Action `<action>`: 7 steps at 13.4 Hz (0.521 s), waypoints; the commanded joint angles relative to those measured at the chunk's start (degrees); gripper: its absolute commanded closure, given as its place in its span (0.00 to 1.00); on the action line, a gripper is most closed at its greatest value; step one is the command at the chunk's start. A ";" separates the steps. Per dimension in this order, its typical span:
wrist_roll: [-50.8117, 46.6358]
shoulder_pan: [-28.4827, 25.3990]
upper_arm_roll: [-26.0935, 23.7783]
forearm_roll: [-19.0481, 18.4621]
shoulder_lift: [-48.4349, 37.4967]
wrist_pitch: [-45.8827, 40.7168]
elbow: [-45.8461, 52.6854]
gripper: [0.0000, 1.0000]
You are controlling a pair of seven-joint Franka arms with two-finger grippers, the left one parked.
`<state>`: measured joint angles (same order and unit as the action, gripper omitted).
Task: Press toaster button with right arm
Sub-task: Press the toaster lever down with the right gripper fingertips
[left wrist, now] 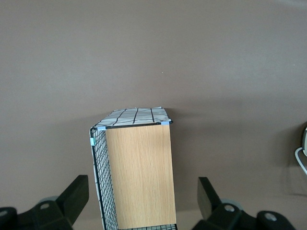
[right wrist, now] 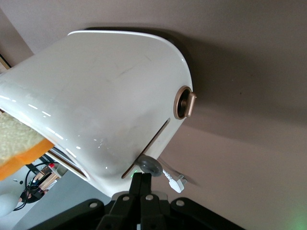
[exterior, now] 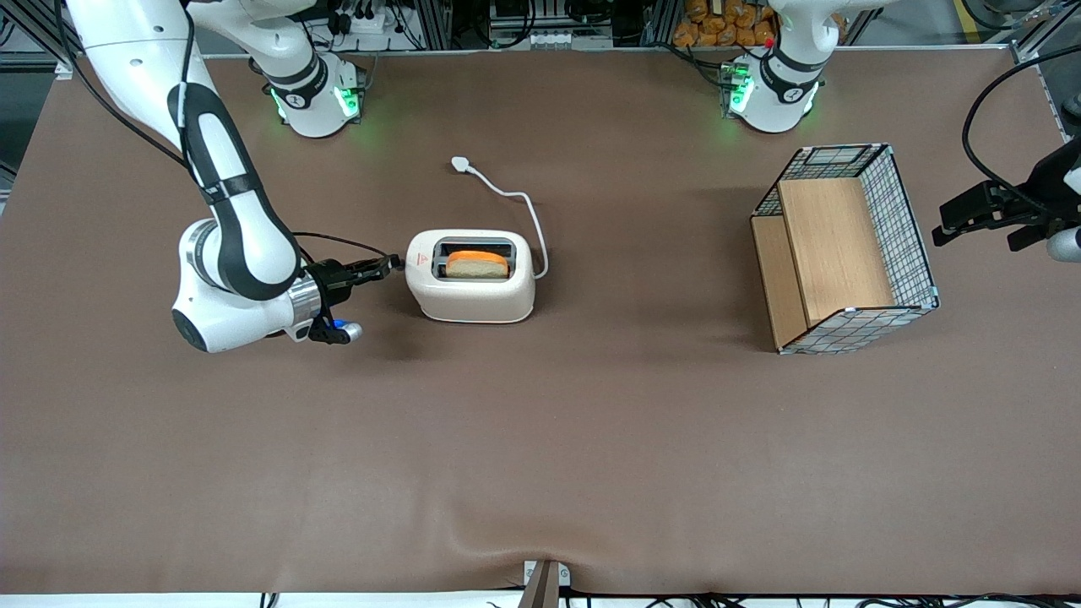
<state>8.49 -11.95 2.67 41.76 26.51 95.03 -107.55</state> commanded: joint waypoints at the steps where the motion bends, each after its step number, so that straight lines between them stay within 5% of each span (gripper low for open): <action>1: 1.09 -0.53 0.32 1.66 0.65 0.68 -0.38 1.00; 7: 1.18 -0.62 0.32 1.74 1.79 1.30 -0.38 1.00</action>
<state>8.51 -11.94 2.69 41.91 27.33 95.37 -107.55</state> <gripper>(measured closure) 0.991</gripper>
